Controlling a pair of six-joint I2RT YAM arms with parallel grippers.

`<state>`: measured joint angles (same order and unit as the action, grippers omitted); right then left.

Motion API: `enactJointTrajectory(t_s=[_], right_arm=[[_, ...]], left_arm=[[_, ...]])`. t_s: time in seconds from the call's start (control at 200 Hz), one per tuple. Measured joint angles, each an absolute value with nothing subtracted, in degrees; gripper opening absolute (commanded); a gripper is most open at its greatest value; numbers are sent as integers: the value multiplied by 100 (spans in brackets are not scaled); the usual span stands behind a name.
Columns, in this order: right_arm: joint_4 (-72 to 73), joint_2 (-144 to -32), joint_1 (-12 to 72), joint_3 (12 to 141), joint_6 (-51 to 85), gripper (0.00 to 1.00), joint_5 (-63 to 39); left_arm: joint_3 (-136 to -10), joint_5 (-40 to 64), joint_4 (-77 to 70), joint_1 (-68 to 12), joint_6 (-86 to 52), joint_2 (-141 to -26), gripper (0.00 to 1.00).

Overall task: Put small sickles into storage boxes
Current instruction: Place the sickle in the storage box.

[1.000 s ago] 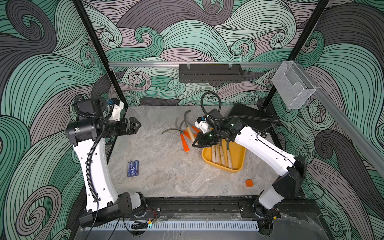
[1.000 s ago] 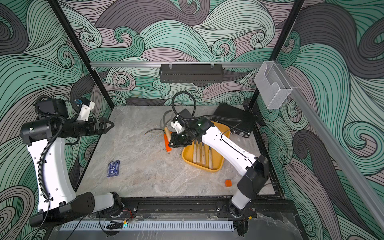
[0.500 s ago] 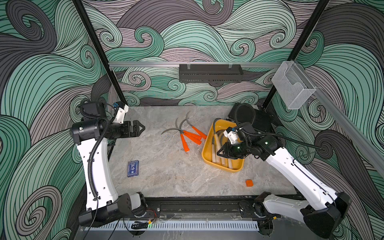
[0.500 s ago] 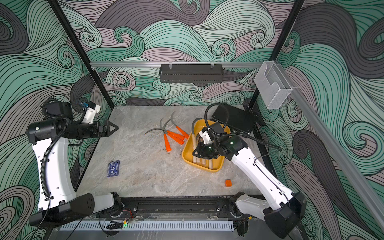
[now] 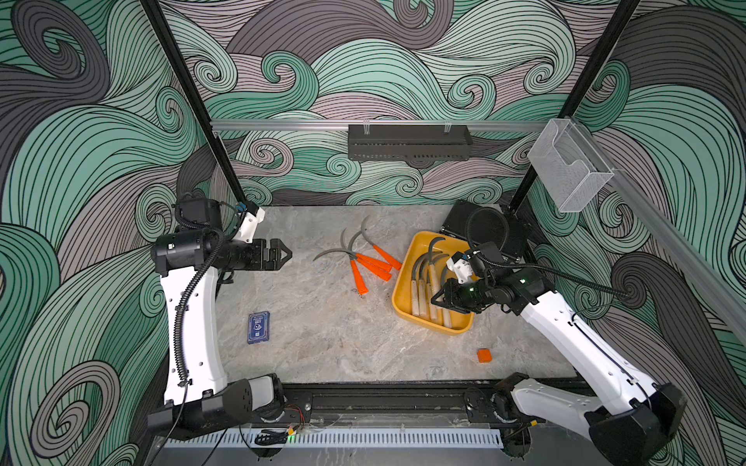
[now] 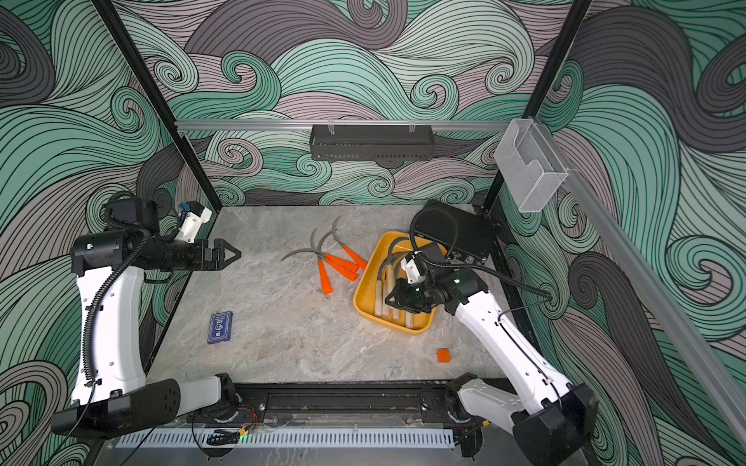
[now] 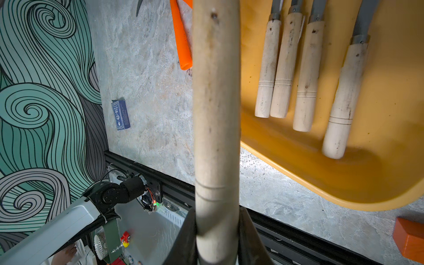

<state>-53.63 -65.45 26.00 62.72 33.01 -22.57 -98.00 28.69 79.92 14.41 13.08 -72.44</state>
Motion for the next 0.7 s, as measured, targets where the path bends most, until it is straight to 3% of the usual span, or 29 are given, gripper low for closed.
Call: enactJointTrajectory(t_s=[0.7], right_arm=[[-5586, -6753, 1798, 6578, 3109, 0, -3048]], left_arm=[[-9850, 2886, 7975, 1433, 1245, -7059, 97]])
